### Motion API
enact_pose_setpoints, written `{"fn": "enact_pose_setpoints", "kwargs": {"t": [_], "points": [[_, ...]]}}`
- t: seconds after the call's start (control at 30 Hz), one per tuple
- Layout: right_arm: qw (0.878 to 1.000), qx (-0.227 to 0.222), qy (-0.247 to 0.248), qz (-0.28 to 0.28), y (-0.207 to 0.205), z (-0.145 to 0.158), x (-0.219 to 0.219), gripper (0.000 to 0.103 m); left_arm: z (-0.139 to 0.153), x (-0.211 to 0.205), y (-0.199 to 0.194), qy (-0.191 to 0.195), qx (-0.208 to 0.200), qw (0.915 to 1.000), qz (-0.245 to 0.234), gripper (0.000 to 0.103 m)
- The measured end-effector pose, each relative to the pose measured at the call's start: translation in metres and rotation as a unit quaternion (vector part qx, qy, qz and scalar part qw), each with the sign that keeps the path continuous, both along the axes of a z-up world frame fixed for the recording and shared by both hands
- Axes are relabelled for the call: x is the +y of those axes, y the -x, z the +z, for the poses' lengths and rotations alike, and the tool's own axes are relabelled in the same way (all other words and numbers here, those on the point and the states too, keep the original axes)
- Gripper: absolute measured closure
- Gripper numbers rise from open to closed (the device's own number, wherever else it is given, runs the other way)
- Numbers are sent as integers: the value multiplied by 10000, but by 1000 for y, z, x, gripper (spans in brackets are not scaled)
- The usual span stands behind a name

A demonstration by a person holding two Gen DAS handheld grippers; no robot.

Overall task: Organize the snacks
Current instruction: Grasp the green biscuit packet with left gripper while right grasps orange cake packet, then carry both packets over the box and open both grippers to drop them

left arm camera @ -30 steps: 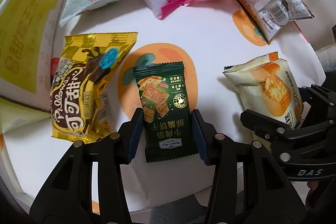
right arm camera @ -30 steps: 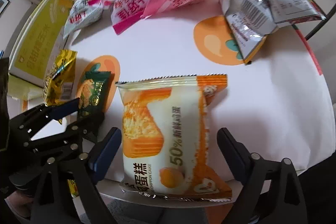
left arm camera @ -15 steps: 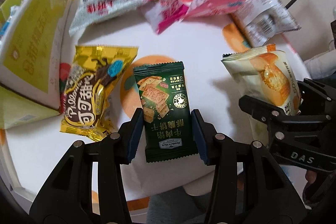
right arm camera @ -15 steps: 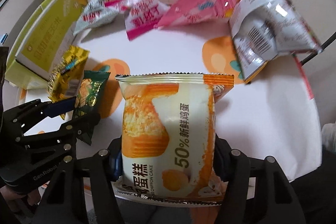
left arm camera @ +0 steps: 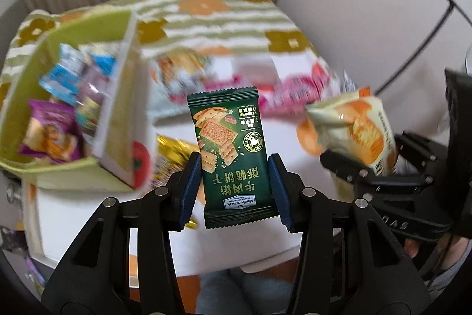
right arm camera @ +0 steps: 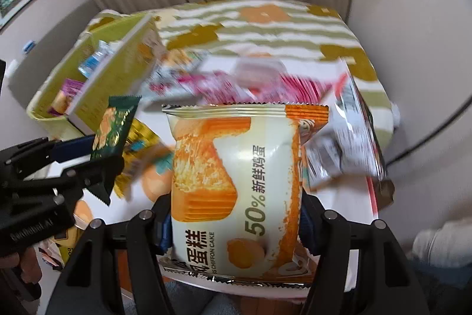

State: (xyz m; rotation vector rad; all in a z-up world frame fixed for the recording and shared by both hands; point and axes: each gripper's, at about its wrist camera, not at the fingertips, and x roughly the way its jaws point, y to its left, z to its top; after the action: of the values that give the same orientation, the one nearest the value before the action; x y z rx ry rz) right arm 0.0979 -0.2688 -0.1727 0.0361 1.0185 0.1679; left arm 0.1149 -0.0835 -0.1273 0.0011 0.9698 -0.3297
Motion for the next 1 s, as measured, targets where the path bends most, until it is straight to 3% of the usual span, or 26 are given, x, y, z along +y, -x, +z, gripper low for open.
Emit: {"fn": "enact_pose_setpoints", "kwargs": {"t": [0.2, 0.4, 0.67, 1.0], "points": [[9981, -310, -303, 447, -18, 29, 36, 42, 39, 50, -13, -41, -381, 9975, 588, 61], [9923, -586, -666, 869, -47, 57, 89, 42, 51, 116, -39, -145, -485, 9930, 1063, 61], [9880, -749, -870, 1035, -87, 83, 166, 42, 48, 199, -88, -231, -404, 9907, 1282, 61], [9894, -595, -874, 999, -139, 78, 249, 42, 19, 257, -157, -466, -66, 9937, 1019, 58]]}}
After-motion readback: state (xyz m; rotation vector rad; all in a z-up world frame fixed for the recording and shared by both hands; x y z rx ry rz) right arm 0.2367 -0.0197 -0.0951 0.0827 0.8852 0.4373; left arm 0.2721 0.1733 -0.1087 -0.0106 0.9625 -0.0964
